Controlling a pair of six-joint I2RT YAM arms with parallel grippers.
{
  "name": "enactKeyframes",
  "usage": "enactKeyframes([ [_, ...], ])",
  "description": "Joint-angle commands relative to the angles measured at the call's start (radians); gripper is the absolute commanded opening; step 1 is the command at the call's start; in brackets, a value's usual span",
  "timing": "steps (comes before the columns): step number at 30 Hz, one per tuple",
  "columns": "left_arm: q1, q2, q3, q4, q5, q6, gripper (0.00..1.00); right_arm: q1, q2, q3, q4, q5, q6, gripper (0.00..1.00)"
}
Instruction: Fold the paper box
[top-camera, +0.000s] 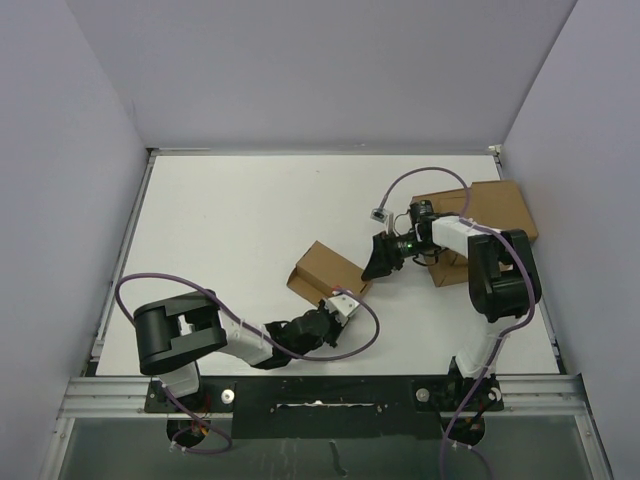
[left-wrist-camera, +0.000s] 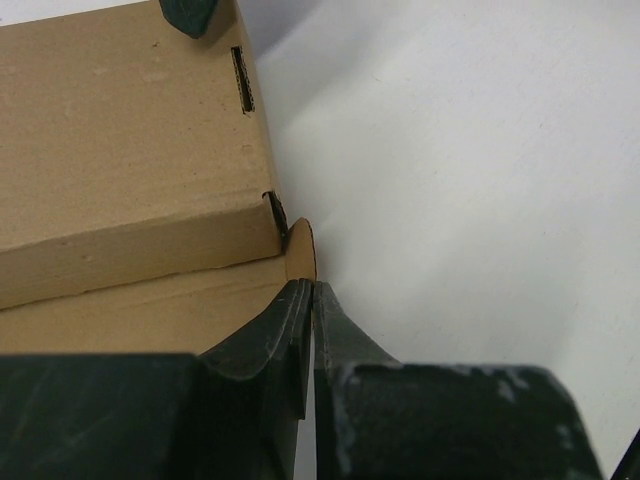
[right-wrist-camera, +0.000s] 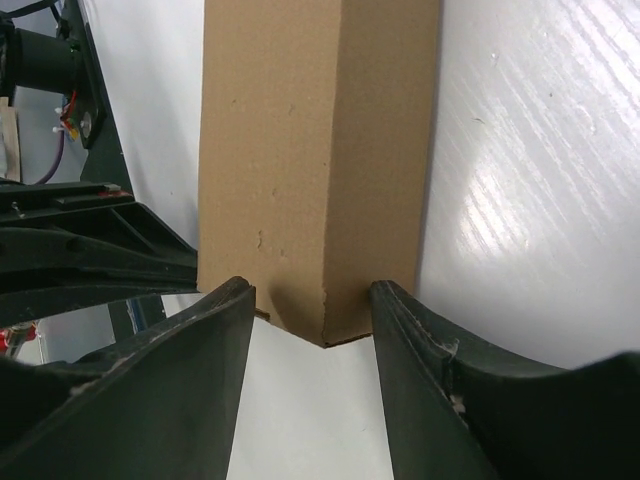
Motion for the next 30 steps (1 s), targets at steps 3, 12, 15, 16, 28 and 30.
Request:
enactKeyframes([
  [3,0.022,-0.040,0.008,0.002,0.006,-0.048,0.02,-0.006,0.018,0.034,-0.005,-0.012,0.001,0.47],
  [12,0.037,-0.054,-0.002,-0.007,0.012,-0.095,0.00,-0.005,0.027,0.038,-0.012,0.002,-0.001,0.43],
  [15,0.043,-0.061,-0.003,-0.015,0.011,-0.106,0.00,-0.005,0.030,0.039,-0.015,0.002,-0.001,0.42],
  [16,0.044,-0.062,-0.002,-0.018,0.011,-0.108,0.00,-0.002,0.031,0.040,-0.016,0.001,-0.001,0.42],
  [28,0.056,-0.104,0.026,-0.089,0.013,-0.136,0.00,0.012,0.032,0.047,-0.035,-0.001,-0.022,0.42],
  [30,0.056,-0.112,0.037,-0.108,0.013,-0.136,0.00,0.015,0.032,0.048,-0.037,-0.004,-0.024,0.42],
])
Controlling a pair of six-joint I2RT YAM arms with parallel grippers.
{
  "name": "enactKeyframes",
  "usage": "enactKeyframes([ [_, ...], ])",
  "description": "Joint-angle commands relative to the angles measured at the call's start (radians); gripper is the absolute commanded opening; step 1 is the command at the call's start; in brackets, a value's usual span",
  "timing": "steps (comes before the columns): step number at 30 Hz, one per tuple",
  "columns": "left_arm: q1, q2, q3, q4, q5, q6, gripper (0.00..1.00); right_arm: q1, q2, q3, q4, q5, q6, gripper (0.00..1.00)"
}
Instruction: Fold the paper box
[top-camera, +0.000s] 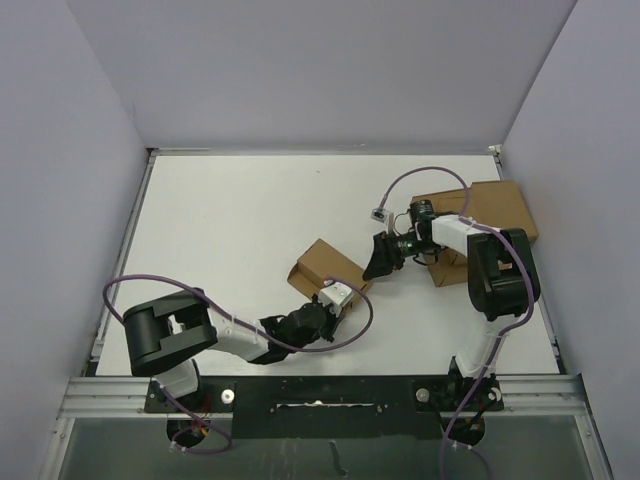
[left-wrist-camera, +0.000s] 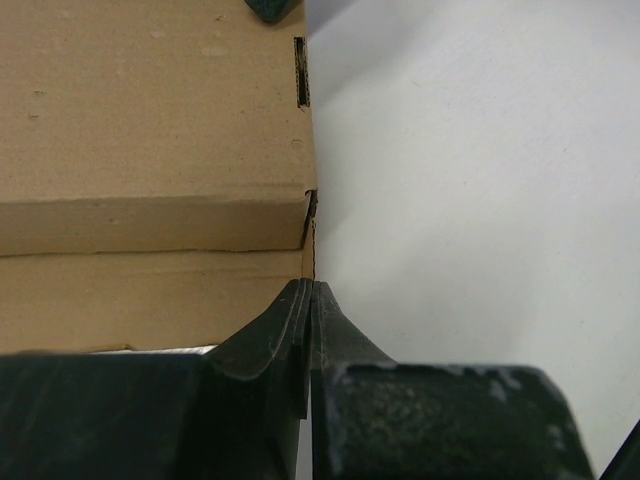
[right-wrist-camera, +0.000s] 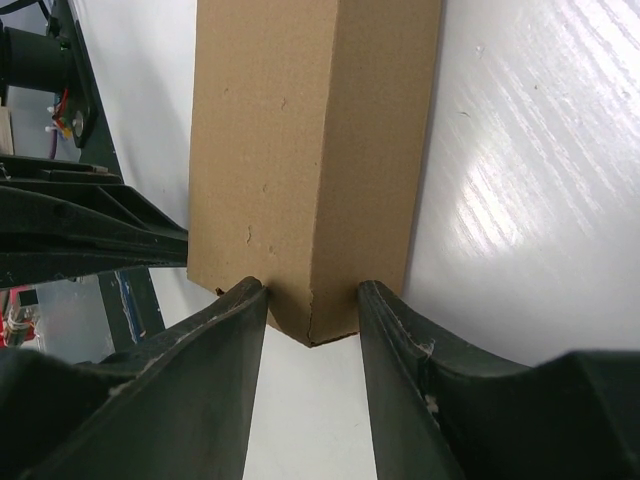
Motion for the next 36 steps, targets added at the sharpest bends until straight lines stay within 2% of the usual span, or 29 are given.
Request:
enactKeyframes([
  [1,0.008,-0.071,0.043,-0.047,-0.003,-0.017,0.00,0.017,0.007,0.033,-0.023,-0.024,-0.018,0.42],
  [36,0.046,-0.099,0.202,-0.239,-0.005,0.030,0.00,0.061,0.011,0.040,-0.039,-0.067,-0.034,0.42],
])
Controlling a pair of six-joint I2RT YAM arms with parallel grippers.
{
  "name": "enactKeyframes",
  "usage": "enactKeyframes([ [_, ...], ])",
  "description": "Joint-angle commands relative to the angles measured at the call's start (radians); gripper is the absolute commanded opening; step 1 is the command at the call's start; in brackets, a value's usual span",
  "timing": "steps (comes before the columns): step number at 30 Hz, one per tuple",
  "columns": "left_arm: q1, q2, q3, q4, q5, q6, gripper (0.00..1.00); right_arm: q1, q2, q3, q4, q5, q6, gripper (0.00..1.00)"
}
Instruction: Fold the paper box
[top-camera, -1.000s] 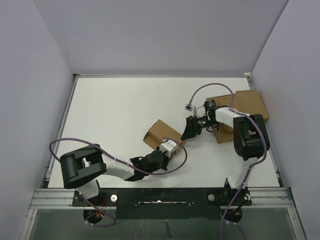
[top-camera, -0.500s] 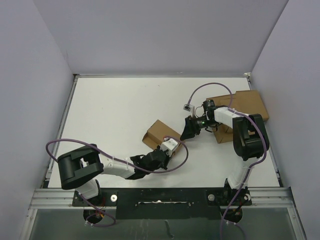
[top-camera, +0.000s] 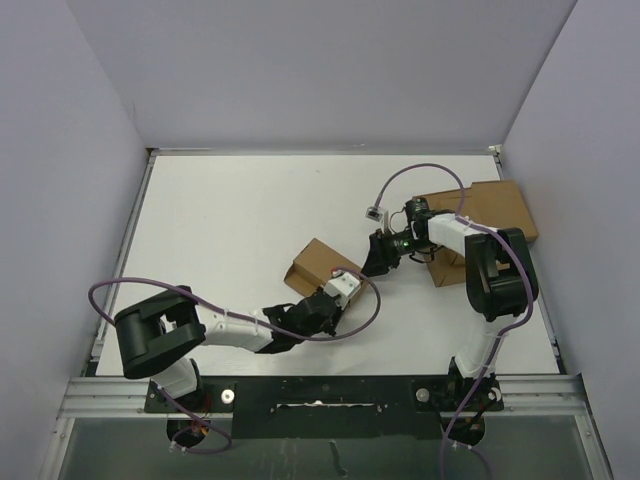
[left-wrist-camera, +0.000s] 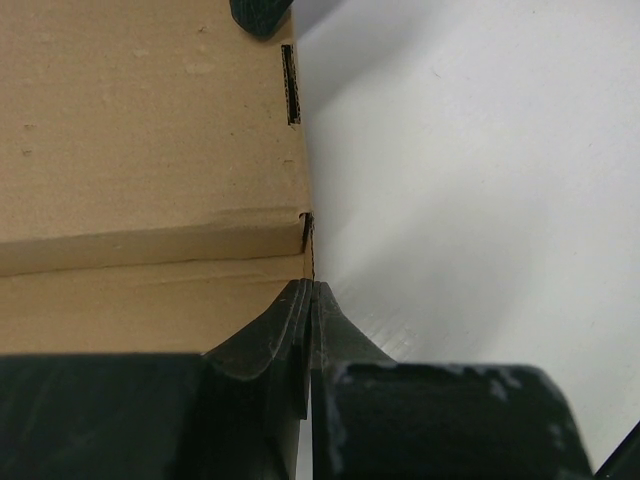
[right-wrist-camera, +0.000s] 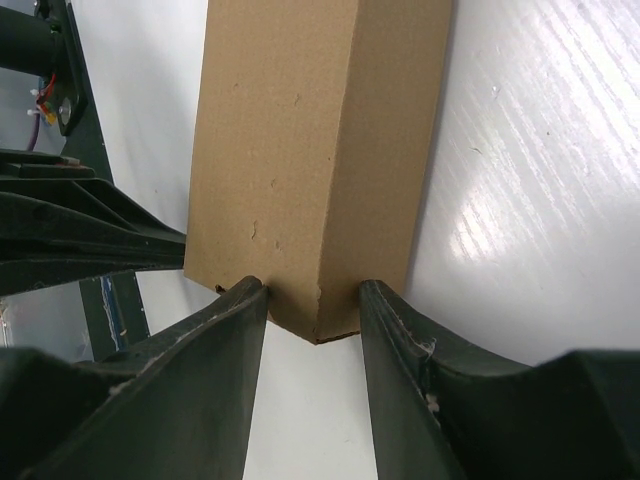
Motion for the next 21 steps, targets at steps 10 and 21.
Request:
enactKeyframes([
  [10,0.027,-0.058,0.128,-0.028,-0.041,0.005,0.00,0.034,0.014,0.022,-0.043,-0.057,0.012,0.43],
  [21,0.059,-0.055,0.152,-0.089,-0.036,-0.040,0.00,0.048,0.019,0.022,-0.043,-0.054,0.012,0.43],
])
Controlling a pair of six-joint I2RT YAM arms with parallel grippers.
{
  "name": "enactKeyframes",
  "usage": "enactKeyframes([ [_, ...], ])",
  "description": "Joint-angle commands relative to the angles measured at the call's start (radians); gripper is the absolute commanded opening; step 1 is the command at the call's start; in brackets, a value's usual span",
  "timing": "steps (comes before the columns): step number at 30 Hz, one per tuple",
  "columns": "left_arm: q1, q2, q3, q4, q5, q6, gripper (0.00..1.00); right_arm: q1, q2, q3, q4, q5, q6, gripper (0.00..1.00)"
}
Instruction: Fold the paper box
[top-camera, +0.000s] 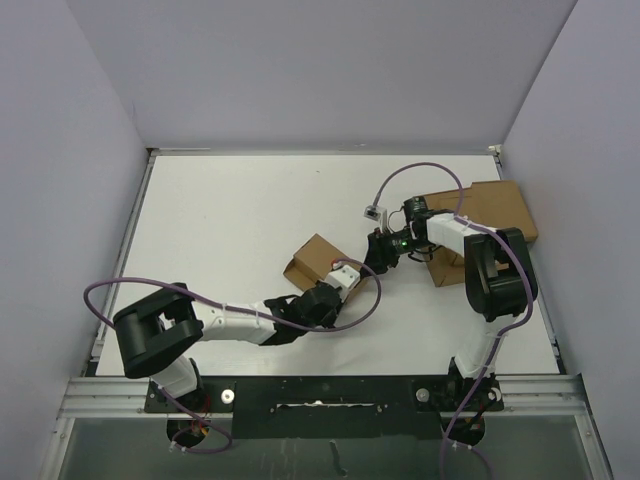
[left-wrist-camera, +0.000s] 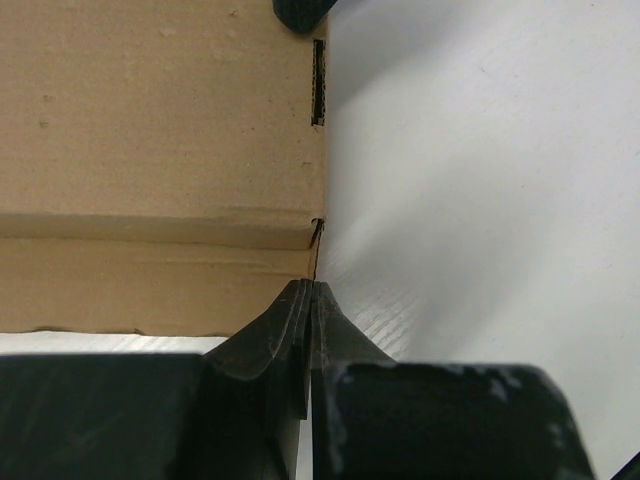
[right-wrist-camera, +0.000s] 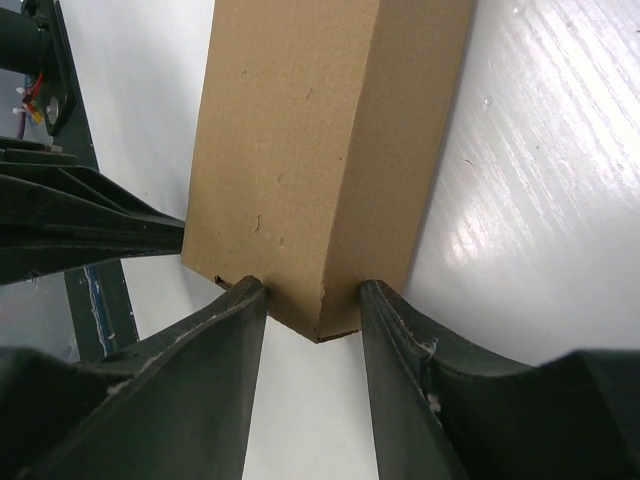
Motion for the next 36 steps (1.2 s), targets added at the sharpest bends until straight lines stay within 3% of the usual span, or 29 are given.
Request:
enactKeyframes([
  [1,0.027,-0.054,0.072,0.073,-0.038,-0.018,0.00,0.037,0.020,0.017,-0.061,-0.068,0.013,0.42],
  [25,0.025,-0.045,0.081,0.202,-0.014,0.151,0.00,0.045,0.026,0.018,-0.061,-0.058,0.015,0.43],
  [36,0.022,-0.045,0.086,0.164,-0.031,0.085,0.00,0.043,0.027,0.018,-0.056,-0.047,0.022,0.43],
])
